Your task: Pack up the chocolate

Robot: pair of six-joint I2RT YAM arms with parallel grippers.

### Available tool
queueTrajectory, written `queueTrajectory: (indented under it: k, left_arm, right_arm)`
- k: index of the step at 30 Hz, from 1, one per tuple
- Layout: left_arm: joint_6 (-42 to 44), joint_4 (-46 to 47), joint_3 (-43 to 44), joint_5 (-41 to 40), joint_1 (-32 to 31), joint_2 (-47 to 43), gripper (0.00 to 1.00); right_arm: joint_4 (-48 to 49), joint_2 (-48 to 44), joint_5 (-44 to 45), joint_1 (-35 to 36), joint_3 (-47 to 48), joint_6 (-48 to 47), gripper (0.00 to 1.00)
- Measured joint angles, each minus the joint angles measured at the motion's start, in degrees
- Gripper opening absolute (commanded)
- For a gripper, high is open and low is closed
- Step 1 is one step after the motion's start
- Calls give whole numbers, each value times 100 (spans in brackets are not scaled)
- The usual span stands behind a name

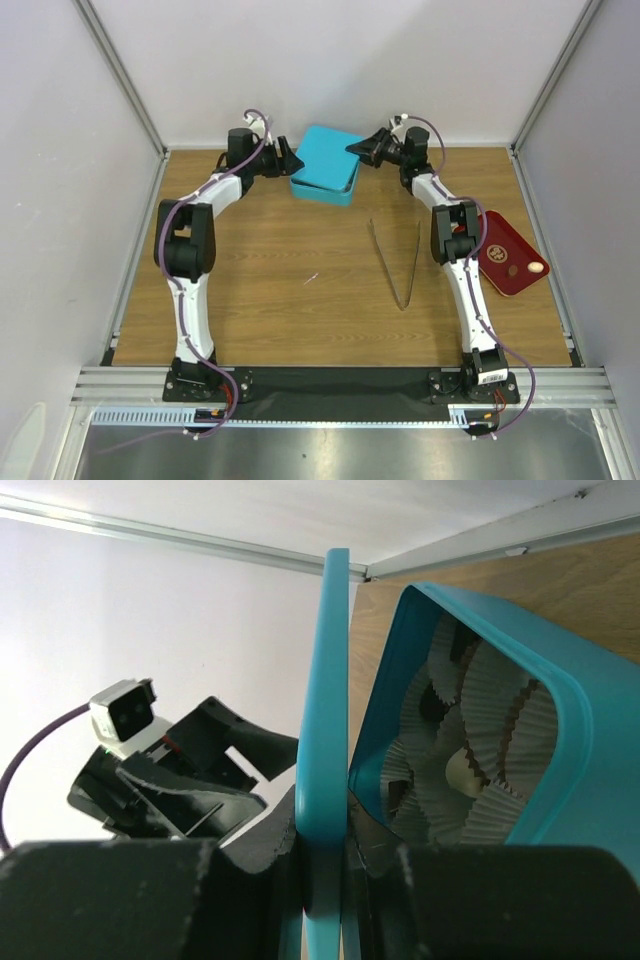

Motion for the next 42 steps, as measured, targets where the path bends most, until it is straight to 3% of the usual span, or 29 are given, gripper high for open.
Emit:
queueTrajectory:
  k: [23,34,42]
  left_arm:
    - [-11,-267,514,177,24,610,69]
    - [-11,-291,531,216,24,610,70]
    - [-9,-317,531,212,26,610,70]
  right_arm:
    - [70,293,-79,-140,87,286,0]
    - [929,407,-199,-138,94,997,0]
    - [951,407,-243,-125,94,1003,0]
